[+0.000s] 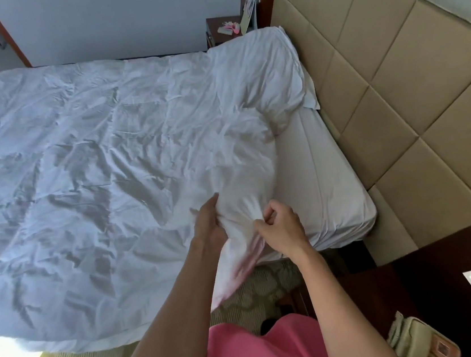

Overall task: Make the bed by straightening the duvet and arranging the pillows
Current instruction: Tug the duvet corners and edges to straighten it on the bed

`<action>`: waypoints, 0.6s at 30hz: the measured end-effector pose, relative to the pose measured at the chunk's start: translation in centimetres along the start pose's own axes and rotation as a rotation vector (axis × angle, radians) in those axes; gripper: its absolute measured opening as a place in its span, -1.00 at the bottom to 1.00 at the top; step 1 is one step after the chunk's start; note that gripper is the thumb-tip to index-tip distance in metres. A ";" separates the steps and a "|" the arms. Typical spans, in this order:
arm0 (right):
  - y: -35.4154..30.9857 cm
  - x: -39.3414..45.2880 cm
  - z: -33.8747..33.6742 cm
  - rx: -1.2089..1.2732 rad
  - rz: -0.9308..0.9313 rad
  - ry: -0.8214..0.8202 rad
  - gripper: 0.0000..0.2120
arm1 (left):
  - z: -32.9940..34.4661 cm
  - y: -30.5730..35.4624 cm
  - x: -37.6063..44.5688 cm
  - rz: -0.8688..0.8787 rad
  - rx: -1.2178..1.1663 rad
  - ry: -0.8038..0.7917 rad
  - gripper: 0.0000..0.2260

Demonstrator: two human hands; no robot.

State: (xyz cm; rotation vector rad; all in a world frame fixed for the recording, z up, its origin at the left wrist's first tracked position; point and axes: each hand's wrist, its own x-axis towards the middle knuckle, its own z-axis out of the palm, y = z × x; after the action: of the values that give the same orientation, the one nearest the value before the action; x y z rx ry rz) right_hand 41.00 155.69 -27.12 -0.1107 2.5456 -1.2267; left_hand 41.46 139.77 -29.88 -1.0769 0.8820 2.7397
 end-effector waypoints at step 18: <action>1.5 2.0 -3.0 0.738 0.368 0.320 -0.68 | 1.9 1.1 -5.4 -0.026 1.286 -0.657 -0.78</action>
State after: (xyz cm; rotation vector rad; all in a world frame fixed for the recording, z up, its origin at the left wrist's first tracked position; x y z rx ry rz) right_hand 38.28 158.45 -27.02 0.7277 2.0225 -2.0265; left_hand 44.10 140.63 -24.74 0.0576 1.8973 1.5828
